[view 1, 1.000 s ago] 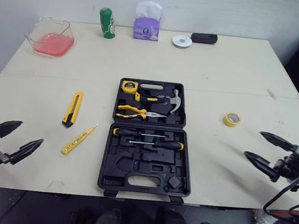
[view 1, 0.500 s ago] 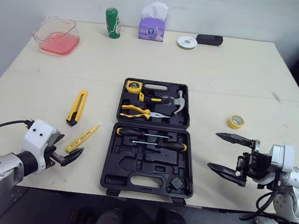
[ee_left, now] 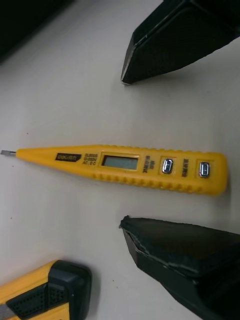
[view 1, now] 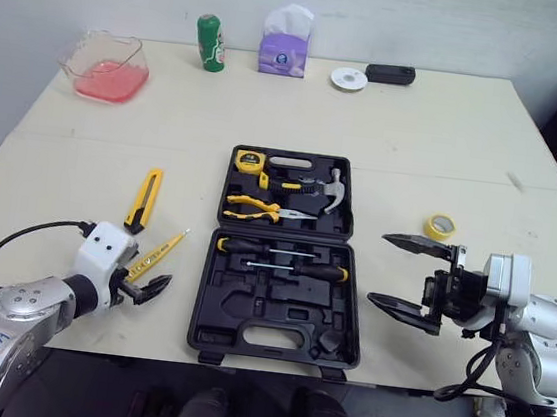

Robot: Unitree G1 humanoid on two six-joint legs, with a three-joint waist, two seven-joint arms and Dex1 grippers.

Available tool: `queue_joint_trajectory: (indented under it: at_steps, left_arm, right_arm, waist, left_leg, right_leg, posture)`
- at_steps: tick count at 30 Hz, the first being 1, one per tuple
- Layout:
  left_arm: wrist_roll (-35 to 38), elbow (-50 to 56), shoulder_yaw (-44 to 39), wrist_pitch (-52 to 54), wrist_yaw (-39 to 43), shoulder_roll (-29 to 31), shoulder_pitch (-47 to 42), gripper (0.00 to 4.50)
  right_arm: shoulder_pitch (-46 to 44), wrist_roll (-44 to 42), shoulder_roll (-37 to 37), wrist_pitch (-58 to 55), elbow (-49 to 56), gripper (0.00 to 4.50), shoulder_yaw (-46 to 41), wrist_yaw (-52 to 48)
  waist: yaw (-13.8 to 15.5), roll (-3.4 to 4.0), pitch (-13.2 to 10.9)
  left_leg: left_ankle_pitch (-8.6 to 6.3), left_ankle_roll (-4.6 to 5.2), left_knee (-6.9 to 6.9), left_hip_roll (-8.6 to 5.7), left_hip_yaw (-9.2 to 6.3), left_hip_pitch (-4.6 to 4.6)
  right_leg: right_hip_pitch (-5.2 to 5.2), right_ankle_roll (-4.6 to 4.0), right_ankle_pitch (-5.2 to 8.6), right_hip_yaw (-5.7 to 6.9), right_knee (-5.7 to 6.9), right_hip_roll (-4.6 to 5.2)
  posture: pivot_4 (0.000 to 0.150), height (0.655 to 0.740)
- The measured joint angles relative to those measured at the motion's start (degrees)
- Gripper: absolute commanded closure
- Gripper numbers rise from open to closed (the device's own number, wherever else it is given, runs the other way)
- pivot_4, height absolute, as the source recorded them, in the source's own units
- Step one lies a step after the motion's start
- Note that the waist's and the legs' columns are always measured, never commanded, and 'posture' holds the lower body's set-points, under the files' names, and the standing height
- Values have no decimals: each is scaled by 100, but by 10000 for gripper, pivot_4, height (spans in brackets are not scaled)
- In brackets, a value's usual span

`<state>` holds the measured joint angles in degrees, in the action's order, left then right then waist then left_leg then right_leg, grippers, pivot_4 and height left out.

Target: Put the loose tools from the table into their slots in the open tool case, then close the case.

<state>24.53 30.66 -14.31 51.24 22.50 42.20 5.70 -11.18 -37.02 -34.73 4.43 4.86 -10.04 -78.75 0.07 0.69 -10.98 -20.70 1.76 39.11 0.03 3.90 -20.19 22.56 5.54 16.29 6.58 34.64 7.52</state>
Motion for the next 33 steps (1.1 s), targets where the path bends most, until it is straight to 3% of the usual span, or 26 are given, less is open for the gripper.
queue_joint_trajectory:
  at_steps: [6, 14, 18, 21, 23, 27, 30, 33]
  left_arm:
    - [0, -3, 27, 77, -36, -180, -47, 39424]
    - [2, -222, -131, -129, 34, -279, -72, 40170]
    - [274, -574, -663, -946, 761, -255, -361, 40172]
    - [323, -761, -982, -1954, 1572, 123, -685, 40172]
    - [580, -856, -1077, -2091, 1972, 187, -920, 40172]
    - [1113, -893, -634, -2080, 2999, 519, -1330, 40173]
    - [1057, -889, -61, -2073, 3552, 1005, -1703, 40173]
    - [889, -896, 626, -2028, 3800, 1089, -2338, 40173]
  right_arm:
    - [-83, 43, -64, -221, 208, 0, 61, 317]
    - [-92, 54, -141, -464, 502, 0, 63, 663]
    - [-93, 87, -263, -622, 698, 0, 62, 879]
    - [-129, 126, -343, -732, 793, 0, 52, 1035]
    - [-137, 127, -397, -803, 839, 0, 38, 1088]
    - [-99, 80, -495, -1079, 924, 0, -166, 1379]
    - [-19, 68, -628, -1169, 986, 0, -249, 1423]
    - [204, 53, -713, -1230, 1075, 0, -363, 1435]
  waist:
    - [7, 1, 1]
    - [7, 2, 2]
    - [2, -3, 0]
    - [9, -4, 0]
    - [9, -3, 1]
    - [11, -12, -3]
    - [5, -12, -4]
    - [28, -12, -4]
  left_leg:
    - [4, -3, 0, 0, 0, 3]
    - [10, -8, 0, 1, -1, 4]
    - [10, -8, 0, 2, -1, -6]
    - [11, -7, 0, -2, -1, -10]
    - [12, -3, 0, -5, -1, -10]
    - [13, 1, 2, -7, -1, -12]
    - [15, -1, 2, -6, 1, -10]
    - [16, 2, 2, -7, 2, -11]
  right_leg:
    - [0, 0, 0, 0, 7, 1]
    - [4, -1, 1, 0, 6, 0]
    - [12, -3, 1, 2, 11, 1]
    - [11, -3, 1, 7, 4, 1]
    - [8, -1, 1, 6, 1, 3]
    - [7, 1, -1, 8, 0, 2]
    - [7, 1, -1, 8, 2, -5]
    - [5, 2, -1, 7, 4, -8]
  posture:
    - [1500, 7400]
    - [1500, 7400]
    - [1500, 7400]
    - [1500, 7400]
    - [1500, 7400]
    - [1500, 7400]
    - [1500, 7400]
    - [1500, 7400]
